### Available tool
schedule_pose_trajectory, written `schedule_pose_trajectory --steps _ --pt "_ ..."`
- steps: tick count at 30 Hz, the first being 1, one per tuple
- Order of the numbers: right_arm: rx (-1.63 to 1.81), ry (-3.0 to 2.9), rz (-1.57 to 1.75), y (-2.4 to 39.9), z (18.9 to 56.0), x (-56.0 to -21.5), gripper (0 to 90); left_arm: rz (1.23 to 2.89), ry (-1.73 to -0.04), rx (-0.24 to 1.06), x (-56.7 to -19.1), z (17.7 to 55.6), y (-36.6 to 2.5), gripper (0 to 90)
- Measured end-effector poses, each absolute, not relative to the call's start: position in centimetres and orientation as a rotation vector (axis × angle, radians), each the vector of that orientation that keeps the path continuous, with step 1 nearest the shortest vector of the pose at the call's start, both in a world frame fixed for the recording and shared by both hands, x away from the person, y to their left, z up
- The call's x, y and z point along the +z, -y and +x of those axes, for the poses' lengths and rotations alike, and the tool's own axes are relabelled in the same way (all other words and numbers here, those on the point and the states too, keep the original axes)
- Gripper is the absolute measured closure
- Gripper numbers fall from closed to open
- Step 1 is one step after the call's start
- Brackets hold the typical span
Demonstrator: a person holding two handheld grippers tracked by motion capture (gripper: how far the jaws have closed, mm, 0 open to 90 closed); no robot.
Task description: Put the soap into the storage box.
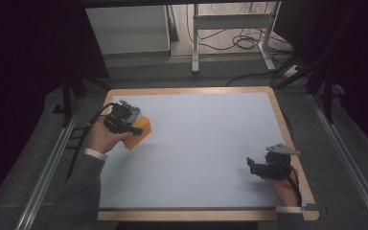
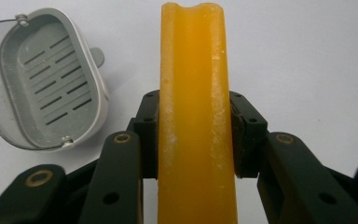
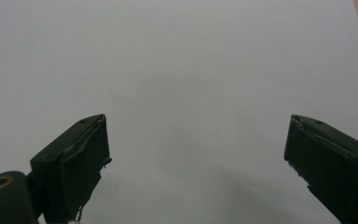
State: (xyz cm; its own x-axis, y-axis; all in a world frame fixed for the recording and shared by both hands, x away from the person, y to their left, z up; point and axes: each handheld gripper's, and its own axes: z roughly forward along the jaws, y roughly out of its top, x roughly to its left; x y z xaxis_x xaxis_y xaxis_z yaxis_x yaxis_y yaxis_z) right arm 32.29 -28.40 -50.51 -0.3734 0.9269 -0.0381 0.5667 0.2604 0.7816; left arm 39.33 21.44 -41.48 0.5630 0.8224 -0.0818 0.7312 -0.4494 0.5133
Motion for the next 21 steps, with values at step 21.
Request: schedule_pose_trajectory --steps 21 --pt "0.941 -2.042 1.338 28.3 32.3 -50.5 6.6 2.24 -1.363 0.23 -42.0 43.2 -22.6 61.4"
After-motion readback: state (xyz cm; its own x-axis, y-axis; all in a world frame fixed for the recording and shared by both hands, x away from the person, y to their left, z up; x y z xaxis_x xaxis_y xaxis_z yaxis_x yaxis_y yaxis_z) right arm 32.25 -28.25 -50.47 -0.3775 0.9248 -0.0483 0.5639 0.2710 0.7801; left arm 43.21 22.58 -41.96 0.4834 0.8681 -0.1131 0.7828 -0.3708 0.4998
